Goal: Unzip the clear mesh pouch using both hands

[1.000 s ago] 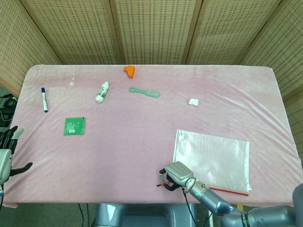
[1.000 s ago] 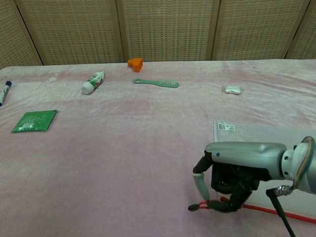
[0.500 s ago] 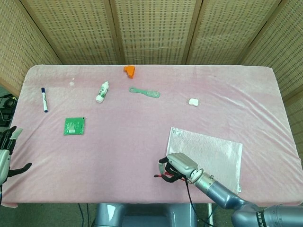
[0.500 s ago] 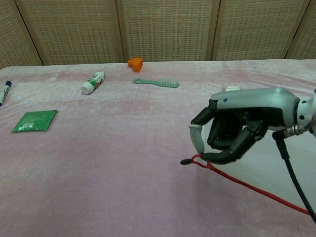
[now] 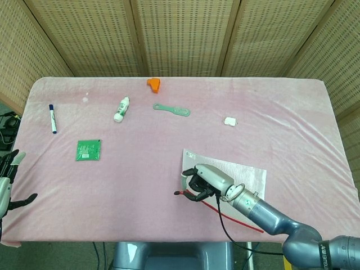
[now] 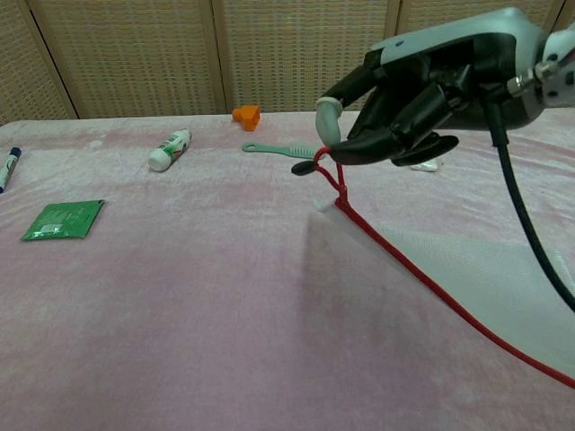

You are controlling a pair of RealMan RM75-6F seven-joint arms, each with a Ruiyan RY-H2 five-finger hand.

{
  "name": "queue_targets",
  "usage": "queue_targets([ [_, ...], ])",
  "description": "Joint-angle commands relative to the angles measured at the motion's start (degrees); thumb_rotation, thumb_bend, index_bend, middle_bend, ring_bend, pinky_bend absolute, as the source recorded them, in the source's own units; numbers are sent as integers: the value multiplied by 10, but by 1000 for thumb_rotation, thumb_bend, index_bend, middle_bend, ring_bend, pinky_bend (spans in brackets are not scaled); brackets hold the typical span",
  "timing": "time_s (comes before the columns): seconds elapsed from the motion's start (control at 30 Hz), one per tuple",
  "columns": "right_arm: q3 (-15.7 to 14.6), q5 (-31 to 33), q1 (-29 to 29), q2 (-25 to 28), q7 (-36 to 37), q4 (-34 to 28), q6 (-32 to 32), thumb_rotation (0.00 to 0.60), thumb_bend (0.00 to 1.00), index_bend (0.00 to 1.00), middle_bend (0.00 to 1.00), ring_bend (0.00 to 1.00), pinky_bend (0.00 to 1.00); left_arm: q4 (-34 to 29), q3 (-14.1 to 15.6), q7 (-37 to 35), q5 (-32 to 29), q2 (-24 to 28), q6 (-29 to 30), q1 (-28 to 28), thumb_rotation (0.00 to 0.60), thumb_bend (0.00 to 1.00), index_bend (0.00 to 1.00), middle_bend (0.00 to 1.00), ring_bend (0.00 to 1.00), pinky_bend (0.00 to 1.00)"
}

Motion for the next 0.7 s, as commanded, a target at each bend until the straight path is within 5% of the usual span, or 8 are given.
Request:
queue_targets([
  [0.03, 18, 10, 10, 14, 20, -9, -14, 600, 852, 820, 1000, 937, 1000, 1, 0, 1, 0, 0, -3, -2, 600, 0, 0, 0, 0, 0],
  [0.27, 50, 37, 31, 25, 65, -16, -43, 600, 852, 821, 1000, 937, 1000, 6, -2, -2, -6, -1, -6, -3, 600, 0, 0, 0, 0, 0],
  [0.5, 42, 37, 30, 16, 89, 2, -69, 600, 852, 821, 1000, 937, 1000, 39, -1, -40, 24, -7, -39, -32, 600, 0, 0, 10, 4, 9],
  [0.6, 39, 30, 26, 13, 94, 11, -73, 600, 853, 821, 1000, 937, 1000, 76, -6, -99, 66, -27, -50, -62, 600, 0, 0, 253, 186, 193],
  [0.7, 40, 27, 25, 13, 98, 16, -76, 600, 853, 821, 1000, 937, 1000, 118, -9, -157, 119, -59, -70, -109, 600, 0, 0, 582, 476, 458],
])
